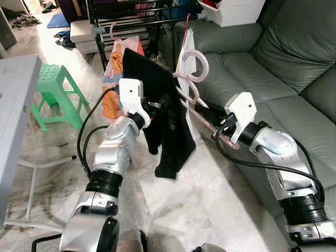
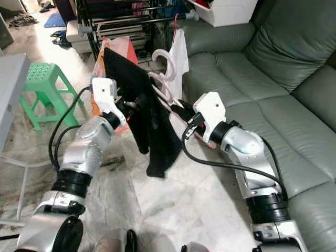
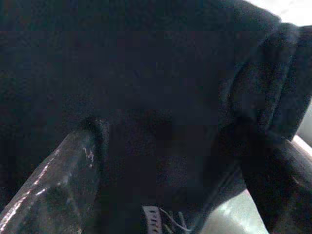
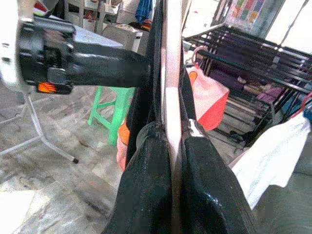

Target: Hang hanger

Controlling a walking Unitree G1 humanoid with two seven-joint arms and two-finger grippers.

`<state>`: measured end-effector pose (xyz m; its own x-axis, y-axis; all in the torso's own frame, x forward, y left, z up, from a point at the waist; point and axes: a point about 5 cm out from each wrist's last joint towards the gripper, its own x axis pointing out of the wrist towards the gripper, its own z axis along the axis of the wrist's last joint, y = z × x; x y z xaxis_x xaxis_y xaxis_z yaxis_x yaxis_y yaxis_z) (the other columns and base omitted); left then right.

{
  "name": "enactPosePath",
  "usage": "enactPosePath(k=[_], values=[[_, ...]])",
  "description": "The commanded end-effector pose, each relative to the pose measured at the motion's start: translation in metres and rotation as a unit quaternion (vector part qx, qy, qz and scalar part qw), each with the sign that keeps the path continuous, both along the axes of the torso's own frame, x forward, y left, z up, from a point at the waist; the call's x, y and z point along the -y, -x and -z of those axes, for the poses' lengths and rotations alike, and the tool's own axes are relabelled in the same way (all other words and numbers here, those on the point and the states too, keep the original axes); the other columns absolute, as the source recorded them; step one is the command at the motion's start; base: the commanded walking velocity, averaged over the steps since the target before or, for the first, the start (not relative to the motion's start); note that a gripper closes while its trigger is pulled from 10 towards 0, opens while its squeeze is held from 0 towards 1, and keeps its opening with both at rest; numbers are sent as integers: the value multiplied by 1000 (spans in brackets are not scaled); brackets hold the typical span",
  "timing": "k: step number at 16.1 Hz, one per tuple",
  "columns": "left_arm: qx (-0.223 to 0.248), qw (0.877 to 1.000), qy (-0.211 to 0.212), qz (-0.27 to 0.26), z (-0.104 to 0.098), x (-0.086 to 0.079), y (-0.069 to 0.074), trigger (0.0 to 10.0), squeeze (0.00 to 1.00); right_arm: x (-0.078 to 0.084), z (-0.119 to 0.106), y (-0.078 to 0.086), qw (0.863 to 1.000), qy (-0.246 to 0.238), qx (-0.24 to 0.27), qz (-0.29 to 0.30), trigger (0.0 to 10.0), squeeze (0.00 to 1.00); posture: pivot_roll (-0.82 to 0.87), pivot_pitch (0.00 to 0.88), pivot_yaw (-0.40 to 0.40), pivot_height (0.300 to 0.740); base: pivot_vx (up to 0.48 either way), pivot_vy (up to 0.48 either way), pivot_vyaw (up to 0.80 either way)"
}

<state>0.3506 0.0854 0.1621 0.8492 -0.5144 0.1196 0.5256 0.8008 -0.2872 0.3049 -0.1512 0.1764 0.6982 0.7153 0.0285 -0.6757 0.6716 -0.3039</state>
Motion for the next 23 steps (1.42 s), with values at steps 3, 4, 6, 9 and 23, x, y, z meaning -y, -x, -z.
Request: enactPosePath(k=[3,4,6,9,23], values=[[36,997,-9,72,-12,7,11,10000,0,-3,-12,-4,1000,0,28,-11,10000,0,-62,0,3,740,0,0,0],[49,994,-29,88,-12,5,14,10000,0,-3,-11,-5,1000,-2,24,-13,10000,0,-61,0,1,740,0,0,0],[65,990,-52,109,-12,4,18,5569,0,-7,-11,-5,999,-7,12,-33,10000,0,-60,0,-1,740,0,0,0],[70,989,-79,105,-8,2,17,0,0,-11,-16,-7,999,-3,13,-50,10000,0,-60,0,-1,740,0,0,0],[115,977,-160,86,-4,-3,13,10000,0,2,-25,-13,999,-4,16,-38,10000,0,-58,0,-1,740,0,0,0]])
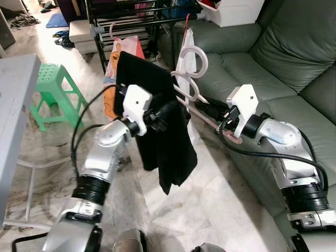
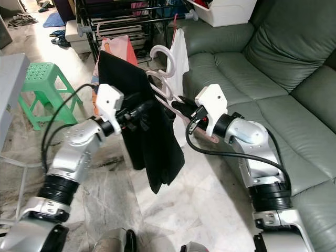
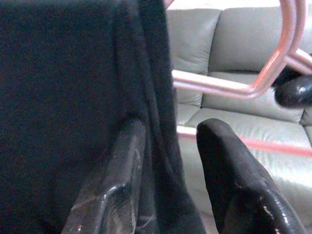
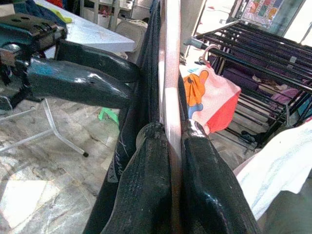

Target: Hang hanger

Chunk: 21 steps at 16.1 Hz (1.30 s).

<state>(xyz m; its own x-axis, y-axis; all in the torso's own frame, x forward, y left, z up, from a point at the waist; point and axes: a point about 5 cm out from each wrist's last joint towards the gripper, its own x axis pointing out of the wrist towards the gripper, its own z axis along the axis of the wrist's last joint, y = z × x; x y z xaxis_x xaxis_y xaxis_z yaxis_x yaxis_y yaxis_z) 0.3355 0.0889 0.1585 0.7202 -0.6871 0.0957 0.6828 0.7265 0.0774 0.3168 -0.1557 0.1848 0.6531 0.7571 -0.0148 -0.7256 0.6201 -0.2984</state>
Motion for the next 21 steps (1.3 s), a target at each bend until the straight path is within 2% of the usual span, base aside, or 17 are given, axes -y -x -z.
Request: enactPosePath(k=[1,5,6,11,17,18,19,20,21], values=[[5,1000,7,3,-7,3,-1,10000,0,-3,-16,-1,999,-20,31,-8,10000,0,-58,0,2,740,0,0,0],[2,1000,26,-5,-5,13,-1,10000,0,-12,-15,1,999,-31,27,-20,10000,0,-58,0,2,740,0,0,0],[-3,999,36,-11,-4,13,-2,10000,1000,-12,-15,1,999,-31,26,-20,10000,0,-60,0,1,740,0,0,0],[12,998,22,-66,-1,2,-6,10000,1000,-10,-13,4,999,-33,22,-18,10000,0,-64,0,4,740,0,0,0],[15,997,29,-67,-1,12,-7,10000,1000,-18,-13,9,998,-47,11,-30,10000,0,-69,0,8,740,0,0,0],[14,997,31,-64,-1,14,-8,10000,643,-18,-13,10,998,-48,8,-31,10000,0,-72,0,11,740,0,0,0],[16,997,31,-63,-1,14,-8,10000,153,-18,-13,11,998,-49,6,-32,10000,0,-73,0,12,740,0,0,0],[19,997,32,-60,-2,14,-8,0,0,-18,-13,11,998,-49,6,-31,10000,0,-73,0,12,740,0,0,0],[21,997,33,-60,-2,13,-8,0,0,-17,-12,12,998,-49,4,-30,10000,0,-73,0,12,740,0,0,0]])
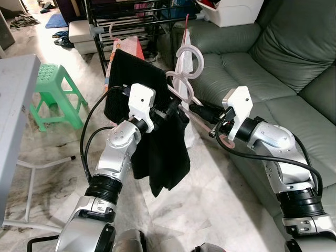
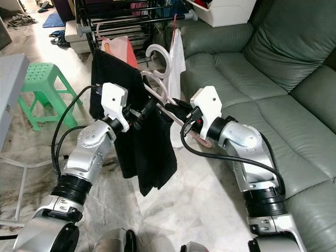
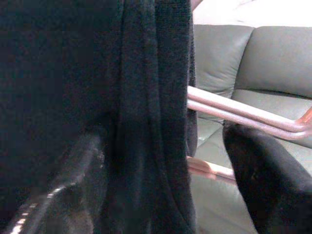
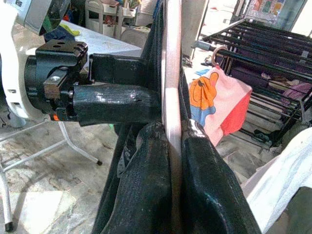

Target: Hang hanger

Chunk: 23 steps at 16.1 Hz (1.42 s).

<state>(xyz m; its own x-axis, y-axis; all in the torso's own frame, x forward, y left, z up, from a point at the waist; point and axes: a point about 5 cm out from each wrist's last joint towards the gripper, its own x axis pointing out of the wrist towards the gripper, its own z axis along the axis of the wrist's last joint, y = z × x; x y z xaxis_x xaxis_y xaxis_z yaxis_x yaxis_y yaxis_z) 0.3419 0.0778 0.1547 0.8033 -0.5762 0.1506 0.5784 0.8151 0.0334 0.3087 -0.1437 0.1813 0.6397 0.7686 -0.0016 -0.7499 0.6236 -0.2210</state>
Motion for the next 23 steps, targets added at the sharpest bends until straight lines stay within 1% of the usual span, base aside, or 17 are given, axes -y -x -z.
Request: enactPosePath(k=[1,2,4,6,10,23], values=[[14,1000,-3,6,-5,2,-1,0,0,-5,-15,4,999,-19,31,-19,10000,0,-73,0,12,740,0,0,0],[16,1000,-4,3,-5,0,-1,0,0,-4,-15,4,999,-19,30,-17,10000,0,-70,0,11,740,0,0,0],[21,1000,-10,-9,-6,-9,-3,0,0,0,-14,2,1000,-13,27,-7,10000,0,-68,0,9,740,0,0,0],[23,1000,-12,-13,-6,-12,-4,0,0,1,-14,2,1000,-12,27,-6,10000,0,-66,0,8,740,0,0,0],[33,999,-26,-23,-7,-25,-8,0,0,7,-14,1,1000,-5,25,-3,10000,0,-69,0,2,740,0,0,0],[44,998,-30,-19,-8,-24,-9,0,0,6,-14,-2,1000,-3,27,4,10000,0,-73,0,2,740,0,0,0]])
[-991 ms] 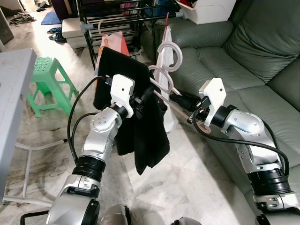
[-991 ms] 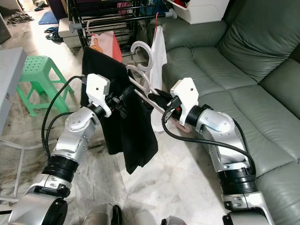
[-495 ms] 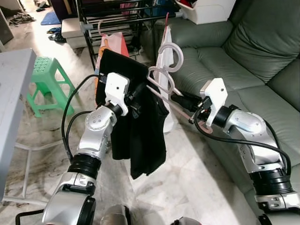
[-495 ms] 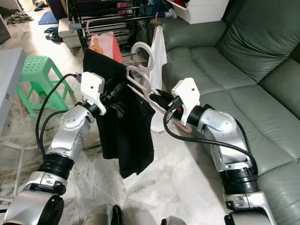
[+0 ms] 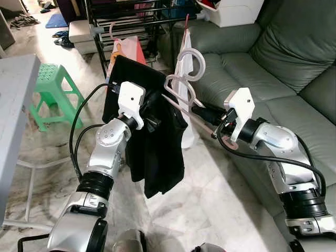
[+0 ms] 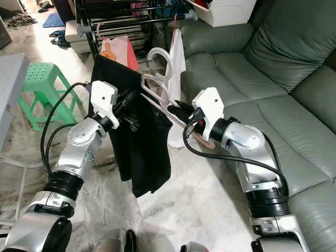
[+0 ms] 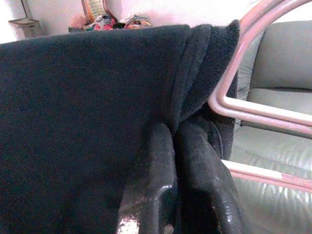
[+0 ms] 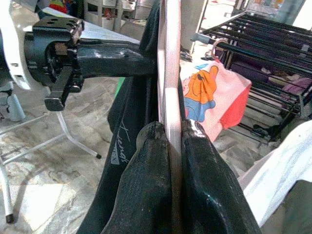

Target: Hang hanger

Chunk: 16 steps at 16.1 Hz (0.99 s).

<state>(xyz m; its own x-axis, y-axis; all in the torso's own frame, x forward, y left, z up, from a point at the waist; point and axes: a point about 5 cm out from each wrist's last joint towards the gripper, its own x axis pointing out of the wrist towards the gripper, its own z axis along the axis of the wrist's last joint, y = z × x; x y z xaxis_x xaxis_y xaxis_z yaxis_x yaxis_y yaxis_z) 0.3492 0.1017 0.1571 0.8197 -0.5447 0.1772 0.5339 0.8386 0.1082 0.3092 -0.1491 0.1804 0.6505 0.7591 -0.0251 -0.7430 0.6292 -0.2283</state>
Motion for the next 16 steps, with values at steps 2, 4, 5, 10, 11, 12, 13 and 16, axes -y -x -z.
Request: enactPosePath(k=[2,4,5,10,11,12,13,16], values=[[23,1000,-2,5,-12,1,-2,0,0,2,-9,-4,999,-10,27,21,10000,0,-73,0,2,740,0,0,0],[32,999,3,6,-18,2,-3,0,0,5,-3,-8,998,-20,17,56,10000,0,-72,0,2,740,0,0,0],[32,999,2,5,-17,1,-3,0,0,5,-2,-8,998,-23,14,60,10000,0,-70,0,4,740,0,0,0],[33,999,13,8,-19,-1,-1,0,0,18,4,-20,987,-58,-16,150,10000,0,-69,0,3,740,0,0,0],[30,999,14,7,-18,-1,-1,0,0,23,5,-24,981,-68,-25,178,10000,0,-67,0,4,740,0,0,0],[22,1000,6,5,-11,-4,1,0,0,29,5,-28,972,-93,-35,212,10000,0,-66,0,9,740,0,0,0],[19,1000,4,5,-8,-5,2,0,0,33,5,-31,965,-106,-40,236,10000,0,-66,0,9,740,0,0,0],[13,1000,0,15,-6,-3,4,0,0,41,2,-40,937,-159,-63,306,10000,0,-62,0,16,740,0,0,0]])
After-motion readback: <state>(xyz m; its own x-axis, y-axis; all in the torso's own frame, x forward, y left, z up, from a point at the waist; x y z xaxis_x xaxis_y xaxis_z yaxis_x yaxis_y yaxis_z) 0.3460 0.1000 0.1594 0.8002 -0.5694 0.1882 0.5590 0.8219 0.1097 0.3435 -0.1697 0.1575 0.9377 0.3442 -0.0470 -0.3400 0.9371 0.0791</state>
